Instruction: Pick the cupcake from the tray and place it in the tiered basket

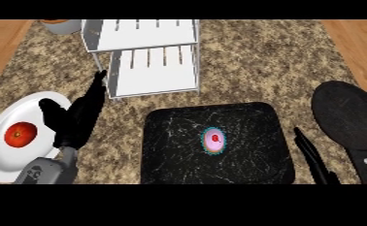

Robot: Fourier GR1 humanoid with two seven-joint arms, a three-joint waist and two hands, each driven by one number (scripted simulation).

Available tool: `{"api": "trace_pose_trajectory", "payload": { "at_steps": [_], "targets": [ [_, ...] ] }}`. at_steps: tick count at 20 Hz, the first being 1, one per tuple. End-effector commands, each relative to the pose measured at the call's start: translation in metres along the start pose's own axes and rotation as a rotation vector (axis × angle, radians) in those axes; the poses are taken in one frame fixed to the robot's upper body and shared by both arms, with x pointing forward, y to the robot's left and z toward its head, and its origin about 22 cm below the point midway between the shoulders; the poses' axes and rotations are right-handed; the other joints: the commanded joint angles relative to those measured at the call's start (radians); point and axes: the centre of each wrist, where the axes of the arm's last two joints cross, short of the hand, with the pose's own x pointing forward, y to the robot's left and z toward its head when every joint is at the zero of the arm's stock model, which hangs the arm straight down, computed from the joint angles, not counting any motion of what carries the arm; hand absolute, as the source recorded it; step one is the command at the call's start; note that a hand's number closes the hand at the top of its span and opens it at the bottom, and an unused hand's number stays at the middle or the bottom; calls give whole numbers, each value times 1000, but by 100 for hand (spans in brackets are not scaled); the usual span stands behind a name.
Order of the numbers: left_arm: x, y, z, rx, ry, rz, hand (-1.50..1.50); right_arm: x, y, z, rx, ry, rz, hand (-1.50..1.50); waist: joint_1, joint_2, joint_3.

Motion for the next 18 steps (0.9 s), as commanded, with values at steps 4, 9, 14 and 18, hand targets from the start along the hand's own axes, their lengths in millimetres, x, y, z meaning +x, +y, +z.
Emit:
{"api": "trace_pose_trajectory", "payload": {
  "at_steps": [4,9,14,18],
  "targets": [
    [-7,-4,1,-29,14,6,0,38,-21,27,35,154,368,-150,-18,9,-11],
    [11,-4,-7,-33,12,8,0,89,2,28,71,248,399,-150,1,11,-8],
    [11,-9,-5,-75,16,9,0,128,34,6,103,328,425,-150,31,14,-6],
    [9,-4,-11,-70,21,8,0,144,62,-2,125,414,542,-150,25,14,-5]
  ]
}}
